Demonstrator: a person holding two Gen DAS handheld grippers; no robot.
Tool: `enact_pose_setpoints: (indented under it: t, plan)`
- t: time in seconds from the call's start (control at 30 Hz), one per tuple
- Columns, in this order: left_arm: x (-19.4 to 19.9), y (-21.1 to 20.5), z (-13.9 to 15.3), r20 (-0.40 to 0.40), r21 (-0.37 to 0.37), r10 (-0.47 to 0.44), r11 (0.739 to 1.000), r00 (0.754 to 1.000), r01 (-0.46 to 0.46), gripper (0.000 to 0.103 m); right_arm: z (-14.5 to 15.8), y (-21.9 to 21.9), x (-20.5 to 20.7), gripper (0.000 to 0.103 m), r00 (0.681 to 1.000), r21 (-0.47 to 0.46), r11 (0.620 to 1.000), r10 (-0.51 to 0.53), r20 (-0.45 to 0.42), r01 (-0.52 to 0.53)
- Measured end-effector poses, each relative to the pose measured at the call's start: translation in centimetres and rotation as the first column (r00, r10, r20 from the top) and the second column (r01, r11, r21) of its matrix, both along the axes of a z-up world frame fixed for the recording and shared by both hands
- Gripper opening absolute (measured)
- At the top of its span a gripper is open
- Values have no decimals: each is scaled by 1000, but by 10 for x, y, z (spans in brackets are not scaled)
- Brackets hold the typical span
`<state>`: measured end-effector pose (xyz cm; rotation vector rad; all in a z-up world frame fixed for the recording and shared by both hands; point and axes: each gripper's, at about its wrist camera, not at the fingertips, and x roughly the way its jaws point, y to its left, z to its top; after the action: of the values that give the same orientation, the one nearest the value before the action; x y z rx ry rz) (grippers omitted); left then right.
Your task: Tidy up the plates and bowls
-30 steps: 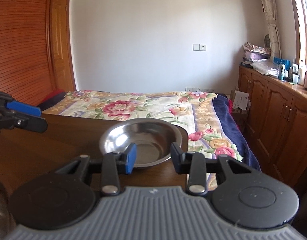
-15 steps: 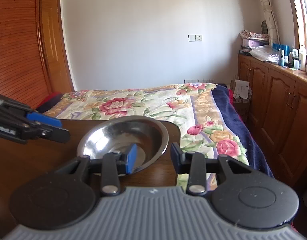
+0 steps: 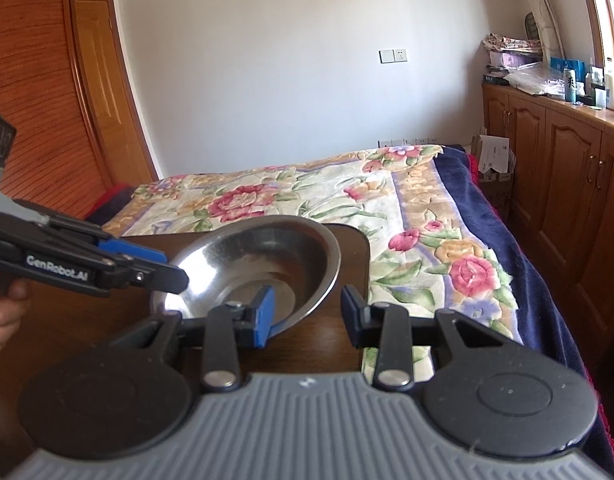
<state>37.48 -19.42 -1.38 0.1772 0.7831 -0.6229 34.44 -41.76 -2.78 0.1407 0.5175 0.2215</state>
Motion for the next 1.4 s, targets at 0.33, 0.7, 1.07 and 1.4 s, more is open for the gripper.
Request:
enact_pose_setpoints:
  t: [0.33,0.7,1.07,1.4]
  plan:
    - [7,0,-10,-46,-7,10,1000,999,-10,25,1,2,2,28,1000,25,1000,13,-18,-13]
    - [-7,9,11,-11,-29,7,1000,1000,-8,20,14,4,-5,20,1000,14,1000,-5,-1,5]
    - [-38,29,47,58,-59,4,998,998,-1,20,42,16,-27,19,998,-15,1000,-3,67,4]
    - [-81,55,78,137,-93,-5,996,991,18,20,67,31,-53,19,992,-52,999,8,129,-1]
